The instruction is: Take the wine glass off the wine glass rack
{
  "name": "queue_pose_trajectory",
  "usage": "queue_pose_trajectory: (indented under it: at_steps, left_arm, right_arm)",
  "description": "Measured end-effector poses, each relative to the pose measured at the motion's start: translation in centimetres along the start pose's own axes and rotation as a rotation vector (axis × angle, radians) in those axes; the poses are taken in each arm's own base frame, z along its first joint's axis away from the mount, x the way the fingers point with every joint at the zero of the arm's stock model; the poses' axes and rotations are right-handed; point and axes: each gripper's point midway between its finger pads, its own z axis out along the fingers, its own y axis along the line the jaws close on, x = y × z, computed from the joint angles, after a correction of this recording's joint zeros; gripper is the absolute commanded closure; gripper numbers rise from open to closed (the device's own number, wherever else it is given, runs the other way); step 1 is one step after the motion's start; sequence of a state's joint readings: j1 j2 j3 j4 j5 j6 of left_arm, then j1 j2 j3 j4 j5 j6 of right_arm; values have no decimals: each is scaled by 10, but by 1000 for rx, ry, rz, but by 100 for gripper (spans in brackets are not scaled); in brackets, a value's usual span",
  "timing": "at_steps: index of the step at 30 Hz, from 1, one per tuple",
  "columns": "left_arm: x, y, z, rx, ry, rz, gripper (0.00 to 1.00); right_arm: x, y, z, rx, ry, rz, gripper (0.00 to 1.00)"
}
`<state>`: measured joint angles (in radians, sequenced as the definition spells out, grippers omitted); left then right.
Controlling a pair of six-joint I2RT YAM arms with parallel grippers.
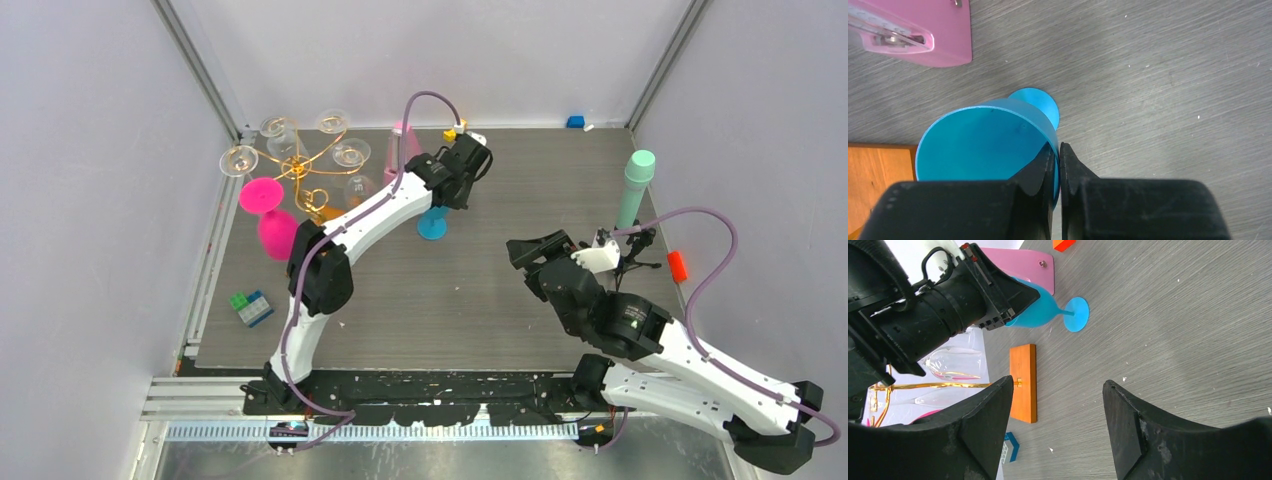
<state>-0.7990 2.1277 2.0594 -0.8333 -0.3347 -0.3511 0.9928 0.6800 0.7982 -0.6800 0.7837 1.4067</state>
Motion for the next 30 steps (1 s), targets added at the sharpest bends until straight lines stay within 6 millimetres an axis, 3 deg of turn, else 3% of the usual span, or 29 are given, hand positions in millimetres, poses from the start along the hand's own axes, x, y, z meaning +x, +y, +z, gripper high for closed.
queue_pose_trajectory:
  at_steps: [8,12,15,18,24,30]
  left_arm:
    - [1,-3,17,-15,9,26,47]
    - [-6,-5,11,7,-2,36,29]
    - [-18,-6,-5,33,-34,36,24]
    - [-37,-2,-35,57,-95,31,19]
    - [-85,16,-133,129,-289,14,1]
    - [-104,53,-227,161,-473,-14,0]
  right_arm:
    - [-1,-1,-1,-2,0,4,29]
    - [0,-1,-1,-1,1,3,29]
    - [0,-2,-1,0,2,2,29]
    - [2,-2,0,2,10,-2,29]
    - [13,-2,4,16,41,-42,17]
    - [28,23,12,-32,86,-75,11]
